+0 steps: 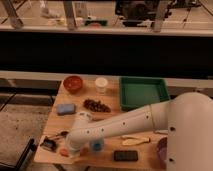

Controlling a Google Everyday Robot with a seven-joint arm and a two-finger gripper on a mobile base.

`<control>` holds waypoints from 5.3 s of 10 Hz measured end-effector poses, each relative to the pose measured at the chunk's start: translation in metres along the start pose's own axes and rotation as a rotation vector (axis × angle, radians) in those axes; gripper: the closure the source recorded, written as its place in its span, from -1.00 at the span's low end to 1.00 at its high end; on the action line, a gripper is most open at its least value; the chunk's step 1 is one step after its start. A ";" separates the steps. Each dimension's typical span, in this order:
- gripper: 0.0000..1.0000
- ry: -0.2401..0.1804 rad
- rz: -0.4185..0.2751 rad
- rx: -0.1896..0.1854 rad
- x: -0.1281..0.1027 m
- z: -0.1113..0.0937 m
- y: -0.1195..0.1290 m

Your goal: Place pepper in metal cup

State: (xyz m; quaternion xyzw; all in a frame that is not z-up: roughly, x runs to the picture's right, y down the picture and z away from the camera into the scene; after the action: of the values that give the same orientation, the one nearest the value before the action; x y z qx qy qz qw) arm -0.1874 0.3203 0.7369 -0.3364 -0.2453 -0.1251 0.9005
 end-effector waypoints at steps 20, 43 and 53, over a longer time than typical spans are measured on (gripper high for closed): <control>1.00 -0.154 0.102 0.050 0.012 -0.091 -0.017; 1.00 -0.520 0.404 0.432 0.212 -0.206 -0.021; 1.00 -0.461 0.481 0.522 0.285 -0.217 -0.021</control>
State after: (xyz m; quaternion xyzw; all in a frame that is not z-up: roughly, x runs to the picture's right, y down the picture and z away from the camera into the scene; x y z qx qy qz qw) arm 0.1235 0.1428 0.7570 -0.1639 -0.3782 0.2335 0.8807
